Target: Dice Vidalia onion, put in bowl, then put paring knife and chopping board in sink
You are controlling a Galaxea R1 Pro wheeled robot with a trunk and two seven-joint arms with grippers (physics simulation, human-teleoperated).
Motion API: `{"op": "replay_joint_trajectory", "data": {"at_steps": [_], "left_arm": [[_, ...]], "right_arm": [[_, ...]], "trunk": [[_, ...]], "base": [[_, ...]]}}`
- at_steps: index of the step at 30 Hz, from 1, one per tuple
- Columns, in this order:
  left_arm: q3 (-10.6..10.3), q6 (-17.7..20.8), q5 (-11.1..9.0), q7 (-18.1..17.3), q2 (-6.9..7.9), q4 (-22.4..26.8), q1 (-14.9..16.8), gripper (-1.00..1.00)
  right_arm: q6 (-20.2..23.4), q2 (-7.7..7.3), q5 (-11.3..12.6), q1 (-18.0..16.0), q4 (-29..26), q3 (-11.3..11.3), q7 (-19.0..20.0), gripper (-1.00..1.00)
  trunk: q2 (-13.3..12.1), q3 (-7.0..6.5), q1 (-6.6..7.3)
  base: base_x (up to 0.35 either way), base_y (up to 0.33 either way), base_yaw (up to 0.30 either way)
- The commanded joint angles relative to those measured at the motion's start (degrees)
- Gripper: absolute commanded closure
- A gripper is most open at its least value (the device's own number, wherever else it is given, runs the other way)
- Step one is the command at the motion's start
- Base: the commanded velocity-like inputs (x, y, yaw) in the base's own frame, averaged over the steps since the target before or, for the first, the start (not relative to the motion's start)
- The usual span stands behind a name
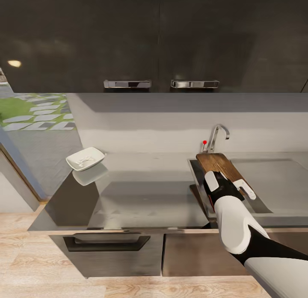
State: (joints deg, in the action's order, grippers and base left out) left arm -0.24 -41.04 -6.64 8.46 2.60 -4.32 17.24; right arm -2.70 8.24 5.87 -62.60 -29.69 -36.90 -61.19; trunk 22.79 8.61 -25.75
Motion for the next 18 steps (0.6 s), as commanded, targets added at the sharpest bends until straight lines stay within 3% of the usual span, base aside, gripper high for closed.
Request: {"op": "replay_joint_trajectory", "data": {"at_steps": [1, 5, 18], "left_arm": [[-0.06, -0.35, -0.30, -0.11, -0.01, -0.22, 0.09, -1.00], [-0.10, -0.33, -0.30, -0.11, -0.01, -0.23, 0.07, -1.00], [-0.10, -0.28, -0.30, -0.11, -0.01, -0.25, 0.07, -1.00]], "right_arm": [[-0.33, -0.03, 0.12, -0.07, 0.72, -0.19, -0.04, 1.00], [-0.81, -0.35, 0.27, -0.07, 3.75, -0.19, -0.07, 1.00], [-1.02, -0.56, 0.20, -0.07, 3.93, -0.35, -0.88, 1.00]], "trunk": [[0.13, 0.12, -0.04], [0.13, 0.12, -0.04], [0.13, 0.75, -0.04]], "base": [[0.000, 0.000, 0.000], [0.000, 0.000, 0.000], [0.000, 0.000, 0.000]]}}
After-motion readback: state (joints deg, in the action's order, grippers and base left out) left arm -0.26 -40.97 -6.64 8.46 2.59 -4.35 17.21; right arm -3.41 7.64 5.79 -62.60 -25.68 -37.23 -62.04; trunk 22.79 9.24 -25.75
